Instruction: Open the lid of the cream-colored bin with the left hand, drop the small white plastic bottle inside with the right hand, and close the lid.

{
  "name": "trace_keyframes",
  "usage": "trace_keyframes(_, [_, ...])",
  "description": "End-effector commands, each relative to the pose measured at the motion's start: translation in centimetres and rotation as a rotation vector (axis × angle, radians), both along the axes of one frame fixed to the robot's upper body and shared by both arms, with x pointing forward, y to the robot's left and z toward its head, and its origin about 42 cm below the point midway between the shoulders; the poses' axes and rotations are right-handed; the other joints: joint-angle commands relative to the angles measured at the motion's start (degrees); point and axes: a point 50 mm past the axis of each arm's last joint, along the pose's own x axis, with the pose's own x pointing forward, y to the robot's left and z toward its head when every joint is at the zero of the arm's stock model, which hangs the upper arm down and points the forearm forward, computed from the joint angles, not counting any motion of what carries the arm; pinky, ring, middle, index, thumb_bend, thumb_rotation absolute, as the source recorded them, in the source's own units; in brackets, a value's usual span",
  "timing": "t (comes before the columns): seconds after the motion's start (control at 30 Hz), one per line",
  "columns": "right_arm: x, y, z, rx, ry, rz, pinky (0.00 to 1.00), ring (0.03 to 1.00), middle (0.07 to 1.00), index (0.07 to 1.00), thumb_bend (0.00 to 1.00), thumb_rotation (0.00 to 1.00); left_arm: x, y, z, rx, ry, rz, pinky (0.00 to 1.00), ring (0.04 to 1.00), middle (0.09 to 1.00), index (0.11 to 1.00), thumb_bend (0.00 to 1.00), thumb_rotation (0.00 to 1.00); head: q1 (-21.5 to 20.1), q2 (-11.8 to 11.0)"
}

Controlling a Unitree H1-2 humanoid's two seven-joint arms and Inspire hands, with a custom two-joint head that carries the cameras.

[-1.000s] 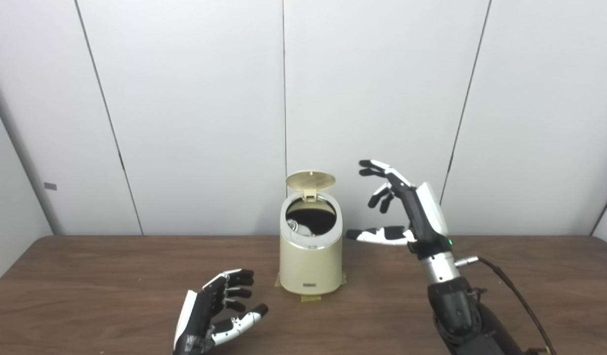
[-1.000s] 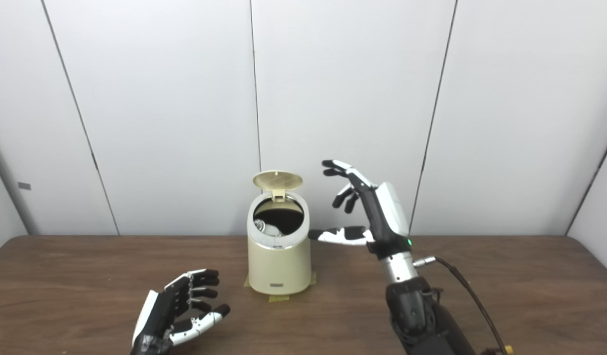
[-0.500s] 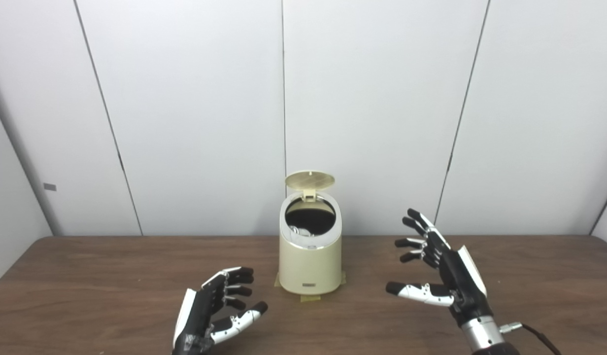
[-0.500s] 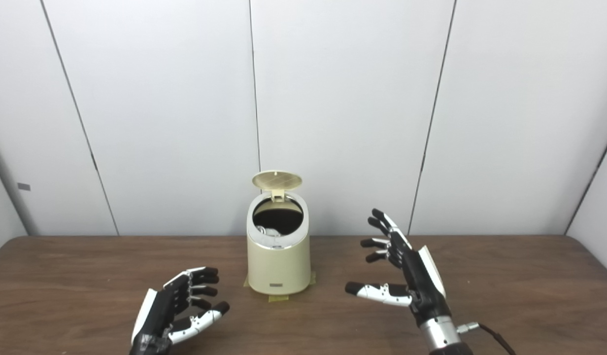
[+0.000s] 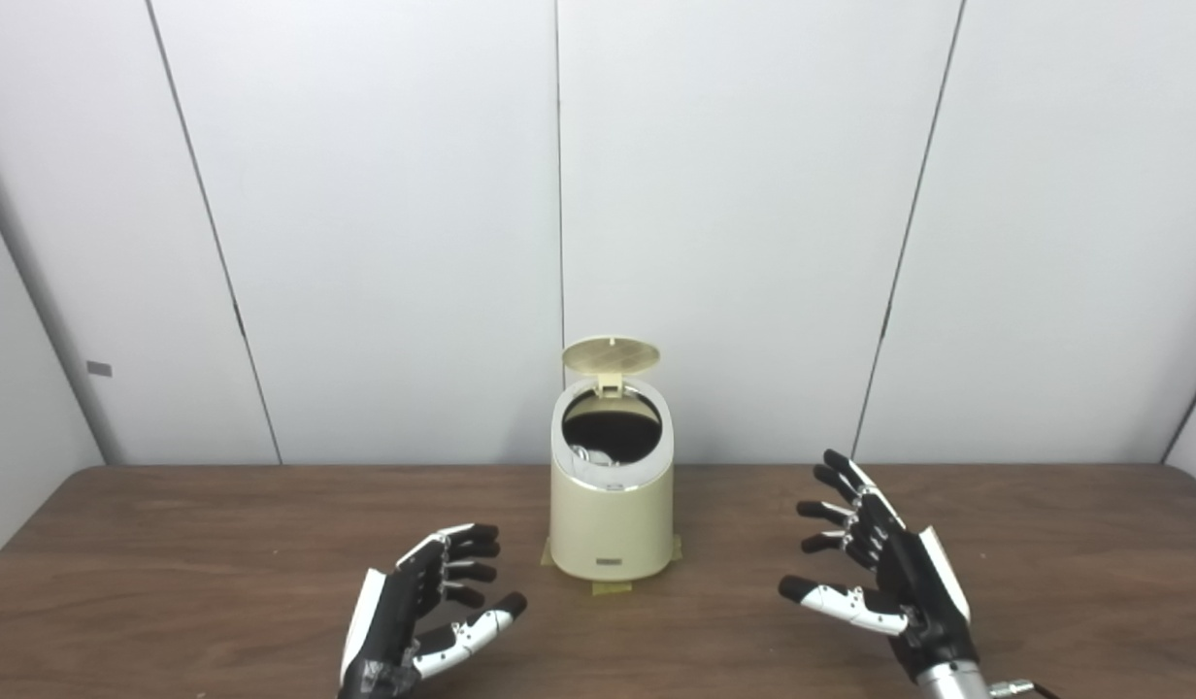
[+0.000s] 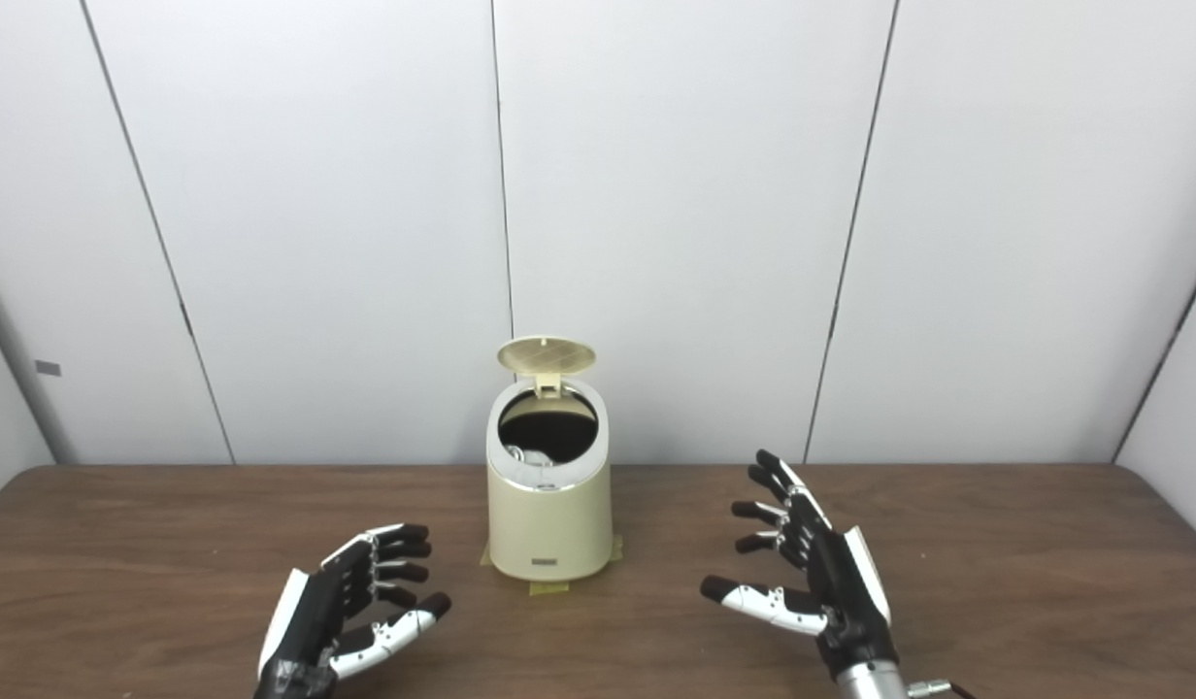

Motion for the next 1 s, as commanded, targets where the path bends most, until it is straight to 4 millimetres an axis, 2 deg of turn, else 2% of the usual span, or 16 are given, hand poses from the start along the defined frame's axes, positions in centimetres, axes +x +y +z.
trace_keyframes(0.0, [0.9,0.1,1.9,0.027,-0.092,0.013,0.57,0.756,0.893,0.887,0.86,0.25,1.5,0.0,3.4,0.003,-0.127,-0.038,0.64,0.73,0.779,0.793,0.68,0.19,0.2,-0.1])
trace_keyframes(0.17, [0.8,-0.3,1.6,0.042,-0.092,0.009,0.58,0.76,0.899,0.899,0.86,0.24,3.6,0.5,7.0,0.047,-0.222,-0.068,0.78,0.851,0.877,0.873,0.76,0.31,0.8,-0.3])
trace_keyframes(0.3, [0.9,-0.5,1.4,0.036,-0.095,0.008,0.59,0.766,0.9,0.903,0.85,0.24,5.8,0.3,10.5,0.077,-0.28,-0.081,0.8,0.907,0.936,0.92,0.82,0.35,1.1,-0.6])
trace_keyframes(0.43, [0.8,-0.4,1.3,0.049,-0.093,0.017,0.59,0.766,0.897,0.897,0.84,0.23,7.6,-0.3,13.0,0.093,-0.307,-0.101,0.8,0.941,0.952,0.936,0.86,0.36,1.3,-0.8])
trace_keyframes(0.53, [0.7,-0.4,1.0,0.045,-0.088,0.023,0.6,0.767,0.899,0.896,0.83,0.22,8.5,-0.8,14.6,0.125,-0.322,-0.106,0.81,0.958,0.965,0.953,0.85,0.36,1.3,-0.8])
trace_keyframes(0.87, [0.6,0.0,1.1,0.022,-0.087,0.025,0.58,0.749,0.891,0.888,0.84,0.22,11.3,-3.1,18.8,0.239,-0.345,-0.152,0.8,0.964,0.989,0.963,0.91,0.4,1.0,-0.9])
trace_keyframes(0.97, [0.6,0.1,1.2,0.011,-0.083,0.035,0.59,0.75,0.892,0.894,0.84,0.23,12.4,-4.0,20.0,0.297,-0.337,-0.194,0.85,0.987,0.999,0.978,0.93,0.41,0.9,-1.2])
